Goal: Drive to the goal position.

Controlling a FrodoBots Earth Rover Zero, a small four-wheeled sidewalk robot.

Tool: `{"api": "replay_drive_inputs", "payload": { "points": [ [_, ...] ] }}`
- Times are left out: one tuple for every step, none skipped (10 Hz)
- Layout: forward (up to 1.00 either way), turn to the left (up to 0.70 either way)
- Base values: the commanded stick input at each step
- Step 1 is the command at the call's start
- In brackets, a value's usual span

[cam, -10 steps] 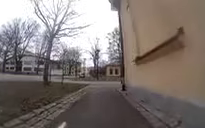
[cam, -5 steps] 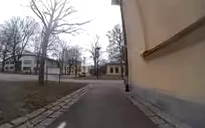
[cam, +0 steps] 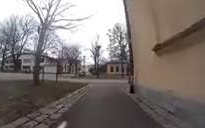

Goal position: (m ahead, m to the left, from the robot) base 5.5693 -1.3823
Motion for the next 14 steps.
{"api": "replay_drive_inputs", "payload": {
  "points": [
    [1.00, -0.20],
    [1.00, -0.40],
    [1.00, -0.35],
    [1.00, -0.08],
    [1.00, 0.00],
    [1.00, 0.00],
    [1.00, 0.00],
    [1.00, 0.00],
    [1.00, 0.00],
    [1.00, 0.00],
    [1.00, 0.00],
    [1.00, 0.00],
    [1.00, 0.00],
    [1.00, 0.00]
  ]
}}
